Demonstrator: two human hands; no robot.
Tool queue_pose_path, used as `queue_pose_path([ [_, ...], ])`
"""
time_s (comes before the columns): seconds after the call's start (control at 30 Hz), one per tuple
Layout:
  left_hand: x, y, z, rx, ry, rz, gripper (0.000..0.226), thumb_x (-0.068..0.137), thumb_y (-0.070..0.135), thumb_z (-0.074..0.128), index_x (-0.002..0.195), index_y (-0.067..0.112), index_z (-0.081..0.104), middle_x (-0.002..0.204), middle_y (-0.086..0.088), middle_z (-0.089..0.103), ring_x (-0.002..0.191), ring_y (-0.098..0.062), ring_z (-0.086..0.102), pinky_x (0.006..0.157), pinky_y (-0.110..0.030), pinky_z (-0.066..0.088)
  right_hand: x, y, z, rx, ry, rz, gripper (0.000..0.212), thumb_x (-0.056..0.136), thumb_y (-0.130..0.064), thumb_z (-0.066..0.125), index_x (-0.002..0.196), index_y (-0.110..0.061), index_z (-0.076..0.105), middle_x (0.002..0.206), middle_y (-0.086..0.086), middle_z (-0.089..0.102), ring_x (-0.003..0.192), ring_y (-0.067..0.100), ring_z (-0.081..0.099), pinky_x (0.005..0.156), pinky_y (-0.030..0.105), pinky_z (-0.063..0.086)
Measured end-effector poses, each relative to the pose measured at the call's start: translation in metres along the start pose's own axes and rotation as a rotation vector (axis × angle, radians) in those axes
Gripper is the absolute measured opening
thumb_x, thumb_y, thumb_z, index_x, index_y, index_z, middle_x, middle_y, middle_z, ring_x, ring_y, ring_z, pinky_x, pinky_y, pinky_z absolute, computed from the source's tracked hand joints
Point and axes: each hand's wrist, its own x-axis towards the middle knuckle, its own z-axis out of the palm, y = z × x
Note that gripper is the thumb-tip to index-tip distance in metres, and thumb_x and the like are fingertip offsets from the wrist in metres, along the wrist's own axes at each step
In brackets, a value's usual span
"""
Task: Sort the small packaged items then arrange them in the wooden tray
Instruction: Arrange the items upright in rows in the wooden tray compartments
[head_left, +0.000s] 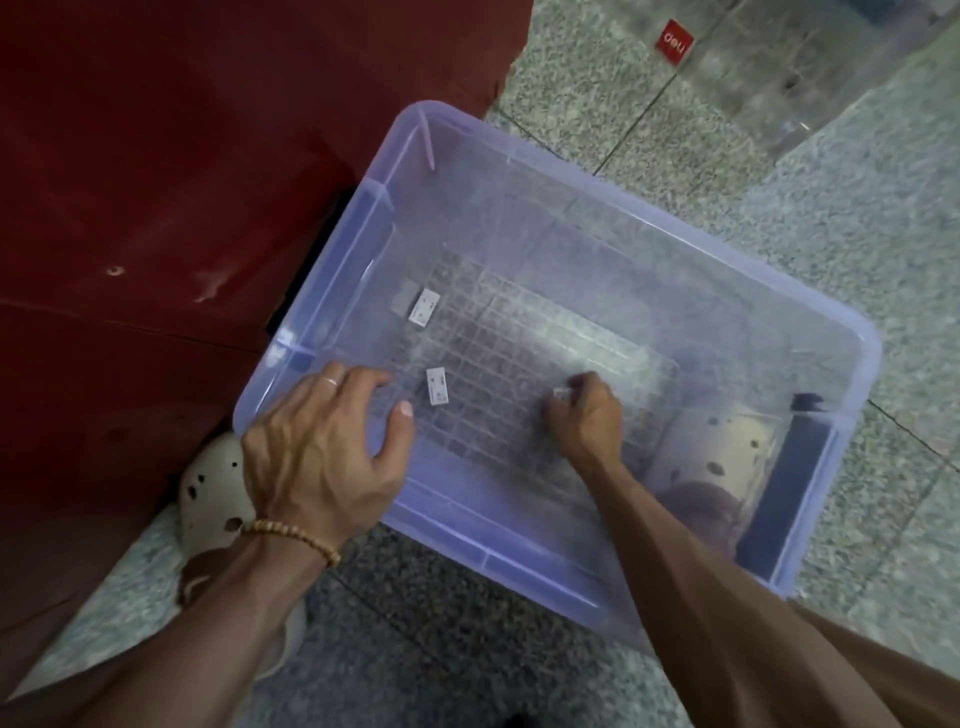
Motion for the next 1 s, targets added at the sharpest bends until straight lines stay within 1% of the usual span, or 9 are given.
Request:
queue_pose_path([
  [0.13, 0.000, -0.001, 0.001, 0.003, -0.019, -0.007, 0.040, 0.087, 0.043, 0.043, 0.104, 0.016, 0.067, 0.094, -0.003, 0.069, 0.084, -0.030, 0.066, 0.068, -0.039, 0.052, -0.012, -0.055, 0.047, -0.040, -0.287, -0.366, 0.034, 0.088, -0.020, 0.069, 0.117, -0.004, 0.062, 0.109, 0.020, 0.064, 0.098, 0.035, 0.061, 0.076, 0.035, 0.039],
  [0.27, 0.001, -0.001, 0.001, 0.021, -0.003, 0.003, 0.038, 0.086, 0.040, 0.044, 0.101, 0.015, 0.068, 0.091, -0.003, 0.068, 0.081, -0.030, 0.066, 0.066, -0.038, 0.051, -0.014, -0.084, 0.079, -0.182, -0.321, -0.516, 0.047, 0.090, -0.025, 0.070, 0.125, 0.002, 0.052, 0.122, 0.025, 0.054, 0.099, 0.043, 0.061, 0.079, 0.043, 0.048],
  [0.37, 0.000, -0.002, 0.001, 0.040, 0.016, 0.011, 0.038, 0.086, 0.041, 0.044, 0.100, 0.016, 0.068, 0.089, -0.002, 0.068, 0.077, -0.029, 0.065, 0.063, -0.035, 0.049, -0.007, -0.091, 0.085, -0.283, -0.326, -0.534, 0.040, 0.092, -0.019, 0.065, 0.122, 0.003, 0.050, 0.122, 0.026, 0.049, 0.100, 0.044, 0.060, 0.079, 0.044, 0.047],
  [0.5, 0.001, -0.002, 0.003, 0.036, 0.044, 0.024, 0.036, 0.087, 0.039, 0.045, 0.099, 0.015, 0.069, 0.087, -0.002, 0.067, 0.074, -0.029, 0.064, 0.062, -0.035, 0.049, 0.009, -0.104, 0.084, -0.127, -0.243, -0.486, 0.038, 0.089, -0.010, 0.063, 0.121, 0.007, 0.052, 0.123, 0.028, 0.053, 0.104, 0.046, 0.057, 0.081, 0.044, 0.041],
  [0.63, 0.001, -0.003, 0.003, 0.036, 0.046, 0.031, 0.034, 0.086, 0.038, 0.046, 0.098, 0.016, 0.069, 0.085, -0.001, 0.067, 0.074, -0.028, 0.063, 0.063, -0.035, 0.049, 0.018, -0.109, 0.087, -0.136, -0.237, -0.521, 0.047, 0.090, -0.014, 0.067, 0.128, 0.005, 0.047, 0.126, 0.026, 0.052, 0.108, 0.045, 0.056, 0.082, 0.043, 0.043],
  [0.7, 0.000, -0.003, 0.002, 0.032, 0.041, 0.034, 0.035, 0.086, 0.038, 0.045, 0.098, 0.015, 0.069, 0.085, -0.001, 0.067, 0.074, -0.027, 0.063, 0.062, -0.036, 0.049, 0.016, -0.109, 0.087, -0.025, -0.203, -0.481, 0.052, 0.091, -0.012, 0.065, 0.136, 0.003, 0.044, 0.127, 0.026, 0.054, 0.110, 0.043, 0.056, 0.084, 0.042, 0.044],
  [0.8, 0.000, -0.002, 0.002, 0.031, 0.030, 0.028, 0.036, 0.084, 0.038, 0.045, 0.098, 0.014, 0.069, 0.084, 0.000, 0.067, 0.073, -0.026, 0.063, 0.061, -0.035, 0.049, 0.023, -0.118, 0.087, 0.078, -0.177, -0.453, 0.068, 0.095, -0.014, 0.063, 0.151, -0.003, 0.027, 0.137, 0.022, 0.051, 0.117, 0.037, 0.054, 0.092, 0.041, 0.044],
  [0.87, 0.001, -0.002, 0.002, 0.033, 0.022, 0.030, 0.036, 0.084, 0.037, 0.045, 0.097, 0.014, 0.069, 0.084, 0.000, 0.067, 0.072, -0.026, 0.063, 0.061, -0.035, 0.048, 0.033, -0.126, 0.087, 0.018, -0.211, -0.467, 0.073, 0.095, -0.018, 0.063, 0.155, -0.009, 0.022, 0.133, 0.022, 0.051, 0.113, 0.035, 0.055, 0.086, 0.036, 0.042],
  [1.0, 0.001, -0.002, 0.001, 0.037, 0.004, 0.014, 0.036, 0.083, 0.038, 0.045, 0.098, 0.015, 0.069, 0.084, 0.001, 0.066, 0.073, -0.024, 0.063, 0.061, -0.035, 0.048, 0.042, -0.135, 0.090, -0.086, -0.187, -0.508, 0.064, 0.094, -0.021, 0.064, 0.150, -0.014, 0.032, 0.116, 0.018, 0.055, 0.090, 0.032, 0.061, 0.071, 0.031, 0.039],
])
